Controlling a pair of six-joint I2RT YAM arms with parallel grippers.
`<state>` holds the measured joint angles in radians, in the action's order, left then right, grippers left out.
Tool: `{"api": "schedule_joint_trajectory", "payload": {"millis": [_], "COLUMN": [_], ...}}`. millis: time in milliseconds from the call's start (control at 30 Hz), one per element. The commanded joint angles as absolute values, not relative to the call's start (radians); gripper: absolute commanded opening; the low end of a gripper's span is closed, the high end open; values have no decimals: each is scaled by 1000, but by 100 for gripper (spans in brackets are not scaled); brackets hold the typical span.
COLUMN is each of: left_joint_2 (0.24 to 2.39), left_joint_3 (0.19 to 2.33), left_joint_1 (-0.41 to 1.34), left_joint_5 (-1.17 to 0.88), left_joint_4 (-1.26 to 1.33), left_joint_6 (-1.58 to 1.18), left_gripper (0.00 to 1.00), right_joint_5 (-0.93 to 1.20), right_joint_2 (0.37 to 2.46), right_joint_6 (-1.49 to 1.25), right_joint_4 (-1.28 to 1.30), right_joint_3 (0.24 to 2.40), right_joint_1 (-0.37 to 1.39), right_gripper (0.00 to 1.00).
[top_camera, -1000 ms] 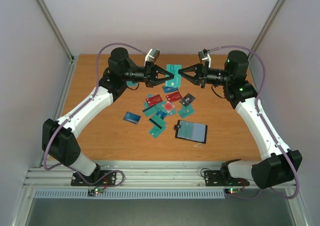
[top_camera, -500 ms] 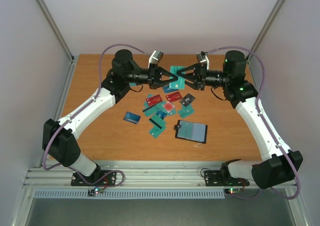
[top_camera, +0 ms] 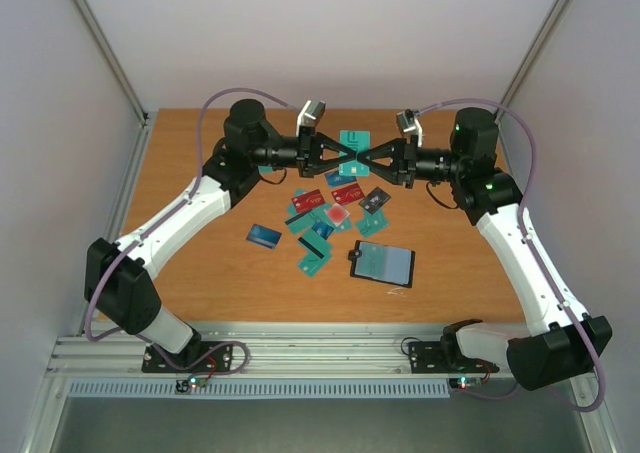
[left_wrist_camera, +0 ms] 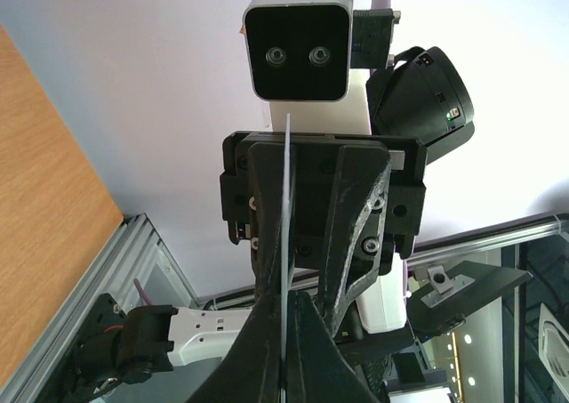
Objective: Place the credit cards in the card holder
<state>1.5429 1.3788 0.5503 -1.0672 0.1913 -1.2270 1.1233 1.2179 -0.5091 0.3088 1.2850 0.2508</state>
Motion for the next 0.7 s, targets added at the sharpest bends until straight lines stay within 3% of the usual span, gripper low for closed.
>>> {"api": "schedule_joint_trajectory", "payload": {"millis": [0,600,667], "left_joint_2": [1513,1511,1519], "left_joint_3": [1365,1370,1369], "left_joint_1": [548,566,569], "left_joint_5": [-1073,-1091,-1095], "left_joint_4": [203,79,78], "left_joint_6": [-1221,-1142,-1141], "left_gripper": [0,0,0], "right_joint_5": [1123,1110,1117], "right_joint_2": [1208,1230,1229], "right_joint_6": [-490,-528,-531], "right_joint_4": [324,290,284], "right_joint_3": [1279,1267,1258], "right_joint_1": [253,242,242], "right_gripper": [18,11,5]}}
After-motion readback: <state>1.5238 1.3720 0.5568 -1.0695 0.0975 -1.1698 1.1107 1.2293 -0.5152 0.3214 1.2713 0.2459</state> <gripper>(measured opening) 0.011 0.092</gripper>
